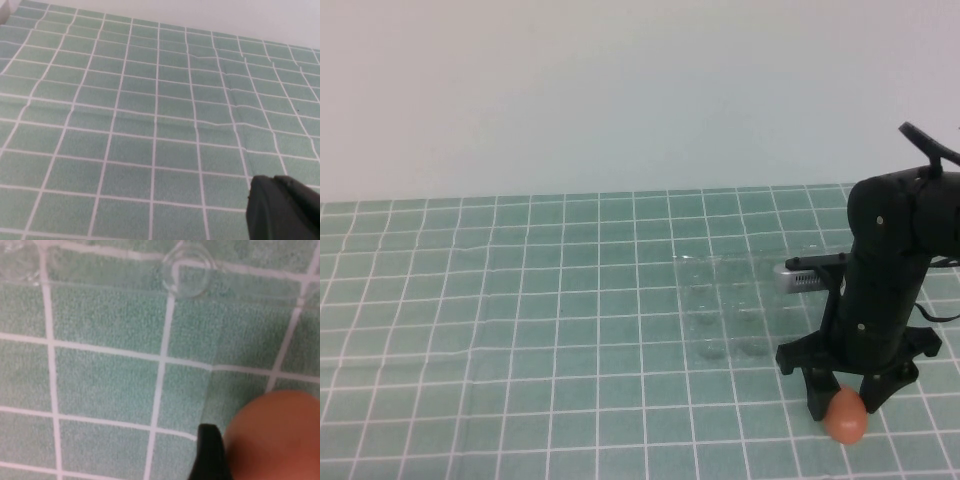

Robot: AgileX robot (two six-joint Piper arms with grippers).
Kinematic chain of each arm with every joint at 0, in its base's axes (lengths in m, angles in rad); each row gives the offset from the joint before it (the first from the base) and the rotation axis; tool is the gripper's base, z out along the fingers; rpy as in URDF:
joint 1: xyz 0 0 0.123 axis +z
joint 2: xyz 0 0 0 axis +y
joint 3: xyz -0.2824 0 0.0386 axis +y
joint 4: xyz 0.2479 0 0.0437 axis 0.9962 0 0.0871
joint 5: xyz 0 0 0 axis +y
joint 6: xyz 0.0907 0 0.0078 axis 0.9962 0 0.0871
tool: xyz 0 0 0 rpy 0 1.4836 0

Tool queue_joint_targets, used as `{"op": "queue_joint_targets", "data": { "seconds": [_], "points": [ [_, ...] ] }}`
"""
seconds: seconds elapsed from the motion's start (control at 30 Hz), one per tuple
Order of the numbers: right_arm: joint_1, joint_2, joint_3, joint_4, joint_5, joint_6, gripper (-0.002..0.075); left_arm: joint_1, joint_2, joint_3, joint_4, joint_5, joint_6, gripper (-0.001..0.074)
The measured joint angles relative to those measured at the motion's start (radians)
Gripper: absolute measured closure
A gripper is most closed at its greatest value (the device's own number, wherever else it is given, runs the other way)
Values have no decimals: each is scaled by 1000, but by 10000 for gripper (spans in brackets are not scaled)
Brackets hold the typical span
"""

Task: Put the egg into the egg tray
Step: Pick up the egg, then place the egg in the egg tray

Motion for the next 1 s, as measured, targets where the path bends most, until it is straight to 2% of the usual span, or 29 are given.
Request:
{"op": "queue_joint_targets", "data": {
  "seconds": [0.17, 0.3, 0.53, 0.77, 1.0],
  "points": [
    [0, 25, 0, 1, 0, 0, 260, 0, 0, 0, 0, 0, 0, 736],
    [0, 29, 0, 1, -9, 0, 331, 0, 0, 0, 0, 0, 0, 736],
    [0, 29, -2, -3, -11, -36, 360, 0, 0, 0, 0, 0, 0, 736],
    [0, -37, -2, -14, -74, -182, 361, 0, 0, 0, 0, 0, 0, 736],
    [0, -228, -2, 13, -250, -356, 362, 0, 0, 0, 0, 0, 0, 736]
  ]
}}
